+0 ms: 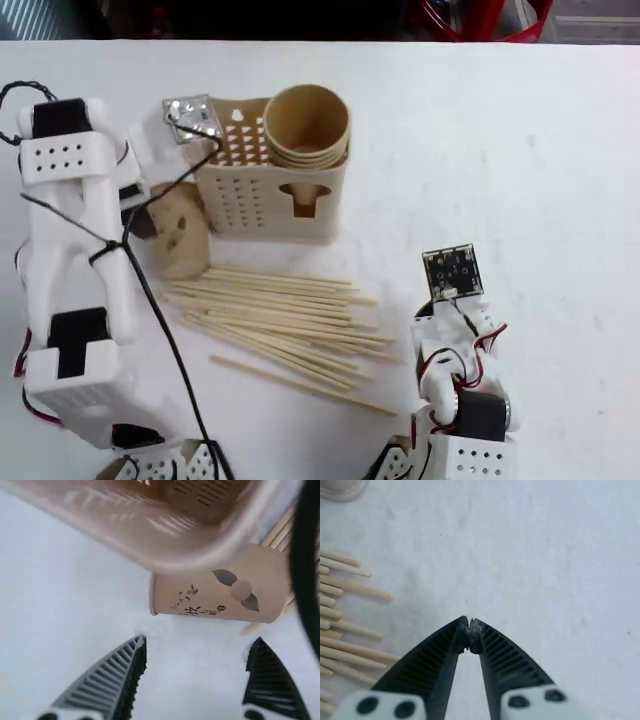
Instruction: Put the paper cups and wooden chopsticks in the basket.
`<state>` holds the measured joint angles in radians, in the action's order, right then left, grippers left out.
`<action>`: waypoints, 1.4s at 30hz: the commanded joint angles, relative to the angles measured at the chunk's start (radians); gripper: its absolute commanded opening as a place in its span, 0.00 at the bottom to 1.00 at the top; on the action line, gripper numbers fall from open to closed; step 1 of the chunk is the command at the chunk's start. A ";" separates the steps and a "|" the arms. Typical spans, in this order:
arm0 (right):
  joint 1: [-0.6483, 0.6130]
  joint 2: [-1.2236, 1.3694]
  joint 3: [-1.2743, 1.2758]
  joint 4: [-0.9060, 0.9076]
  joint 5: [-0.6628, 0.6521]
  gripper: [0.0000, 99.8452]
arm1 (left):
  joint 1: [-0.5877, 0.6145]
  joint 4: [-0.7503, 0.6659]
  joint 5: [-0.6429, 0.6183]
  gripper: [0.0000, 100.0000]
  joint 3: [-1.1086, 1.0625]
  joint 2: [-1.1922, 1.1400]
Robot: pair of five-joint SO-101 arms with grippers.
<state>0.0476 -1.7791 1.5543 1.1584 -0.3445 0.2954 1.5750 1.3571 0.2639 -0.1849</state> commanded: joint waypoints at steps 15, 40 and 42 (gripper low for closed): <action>-0.007 -0.008 -0.005 -0.002 -0.011 0.02 | -0.013 -0.201 -0.146 0.32 0.129 -0.254; -0.007 -0.008 -0.005 -0.004 -0.011 0.02 | -0.047 0.210 0.008 0.27 0.218 -0.180; -0.007 -0.008 -0.005 -0.004 -0.011 0.02 | -0.042 0.210 0.008 0.27 0.172 -0.119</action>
<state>0.0476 -1.7791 1.5543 1.1584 -0.3445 0.2831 1.7683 1.3418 0.4542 -0.4196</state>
